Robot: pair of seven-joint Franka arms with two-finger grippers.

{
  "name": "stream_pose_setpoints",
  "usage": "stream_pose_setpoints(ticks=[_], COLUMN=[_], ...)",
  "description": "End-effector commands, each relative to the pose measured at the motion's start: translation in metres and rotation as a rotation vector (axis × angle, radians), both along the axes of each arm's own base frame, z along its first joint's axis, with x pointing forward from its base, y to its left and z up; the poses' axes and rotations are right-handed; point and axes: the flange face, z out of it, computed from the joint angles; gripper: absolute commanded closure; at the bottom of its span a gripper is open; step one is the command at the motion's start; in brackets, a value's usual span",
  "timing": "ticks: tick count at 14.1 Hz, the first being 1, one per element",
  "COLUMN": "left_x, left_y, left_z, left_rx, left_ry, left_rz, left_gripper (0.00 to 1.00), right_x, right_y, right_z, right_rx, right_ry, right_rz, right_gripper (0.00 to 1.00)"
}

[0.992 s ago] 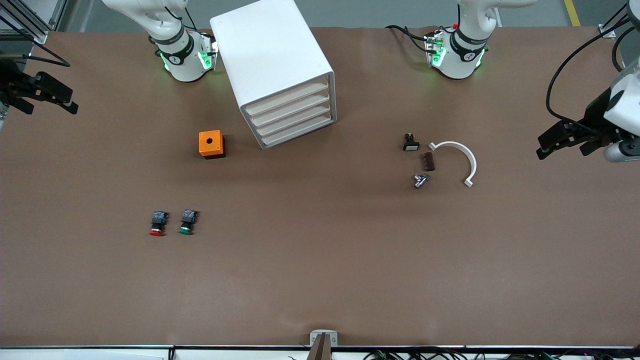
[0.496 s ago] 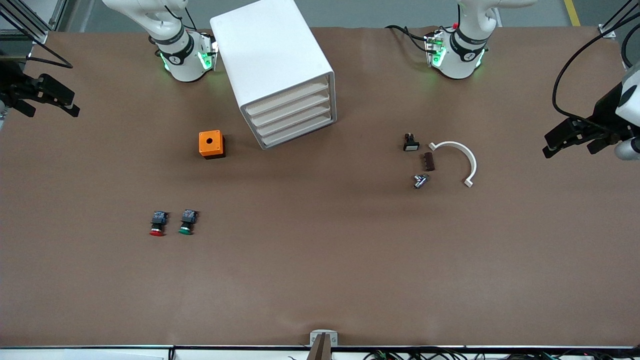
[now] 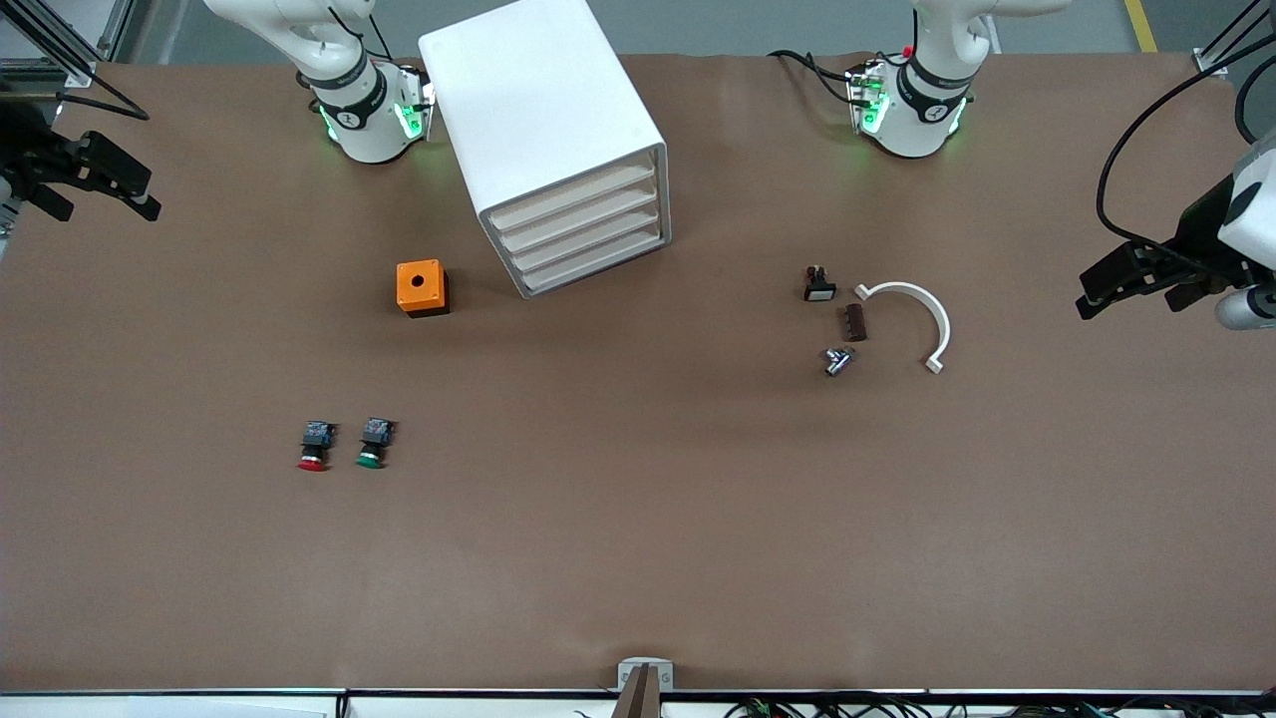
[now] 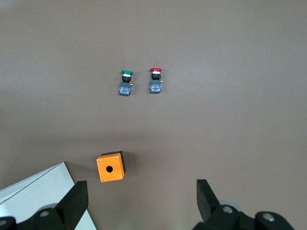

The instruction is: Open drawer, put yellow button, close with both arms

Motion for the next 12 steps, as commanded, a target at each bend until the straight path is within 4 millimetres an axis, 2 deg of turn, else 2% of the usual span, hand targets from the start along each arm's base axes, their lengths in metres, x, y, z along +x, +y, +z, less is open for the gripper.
stream_pose_setpoints(ticks=[1,12], left_x=[-0.0039,-0.0044], left_y=[-0.0018,-0.0022], left_z=[0.0114,0.0130], left_rx=[0.021,0.015], left_ry=[-0.006,-0.009], left_rz=[-0.018,-0.009], left_gripper=[0.00,0.00], right_x=[-0.0050,-0.0094], right_y=[-0.0007,-0.0046], right_z=[0.0114,0.0089], right_rx=[0.000,0.014], right_ry=[0.003,0.048], right_rz=[0.009,-0.004], right_gripper=[0.00,0.00])
